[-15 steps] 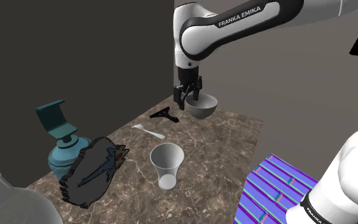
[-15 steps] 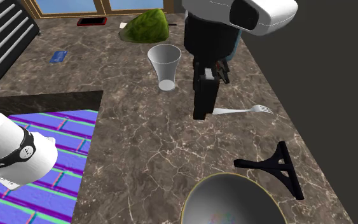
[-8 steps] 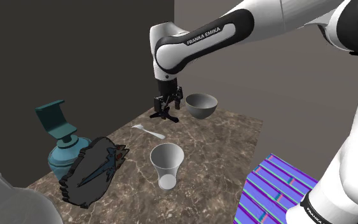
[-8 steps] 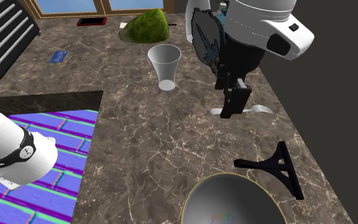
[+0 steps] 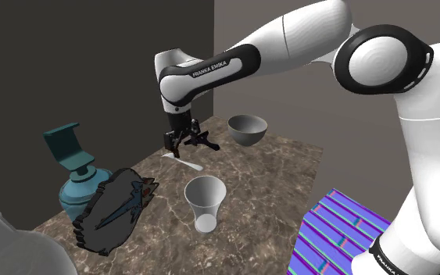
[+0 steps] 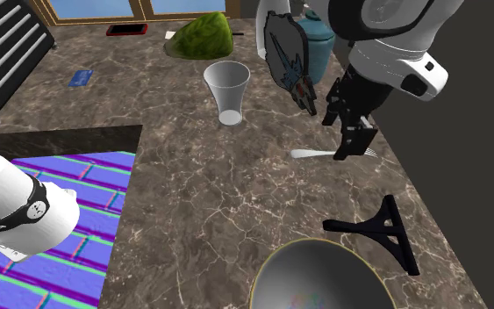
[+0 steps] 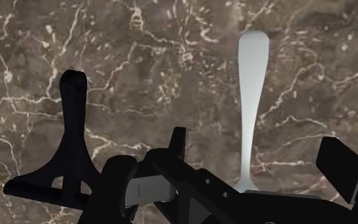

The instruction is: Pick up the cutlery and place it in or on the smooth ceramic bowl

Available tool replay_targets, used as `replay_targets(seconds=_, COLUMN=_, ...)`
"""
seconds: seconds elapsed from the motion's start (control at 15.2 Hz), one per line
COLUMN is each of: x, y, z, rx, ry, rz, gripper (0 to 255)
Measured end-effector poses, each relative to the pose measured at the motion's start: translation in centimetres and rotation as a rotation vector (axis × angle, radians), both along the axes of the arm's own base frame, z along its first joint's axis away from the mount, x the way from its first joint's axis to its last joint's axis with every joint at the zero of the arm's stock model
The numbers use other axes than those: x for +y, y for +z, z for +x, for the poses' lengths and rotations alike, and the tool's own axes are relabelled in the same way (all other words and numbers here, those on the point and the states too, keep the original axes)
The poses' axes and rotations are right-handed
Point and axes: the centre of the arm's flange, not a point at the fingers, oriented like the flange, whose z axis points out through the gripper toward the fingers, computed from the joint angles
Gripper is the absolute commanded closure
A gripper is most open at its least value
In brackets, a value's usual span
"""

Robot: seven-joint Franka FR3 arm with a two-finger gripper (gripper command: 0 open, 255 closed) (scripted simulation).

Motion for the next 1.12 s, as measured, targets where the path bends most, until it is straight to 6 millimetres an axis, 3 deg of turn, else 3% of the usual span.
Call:
replay_targets(seconds=0.53, x=0.8, y=-4.2, z=0.1, rx=0.006, ry=0.004, rz=0.002, gripper=0)
replay_targets(seconds=0.92, x=0.7, y=-4.8, z=0.1, rx=0.005, ry=0.004, rz=0.002, gripper=0)
replay_targets(seconds=0.99, x=0.7, y=-4.8, z=0.1, rx=0.005, ry=0.004, rz=0.002, gripper=255)
replay_targets(seconds=1.12, x=0.7, y=-4.8, z=0.1, rx=0.005, ry=0.004, rz=0.003, gripper=255)
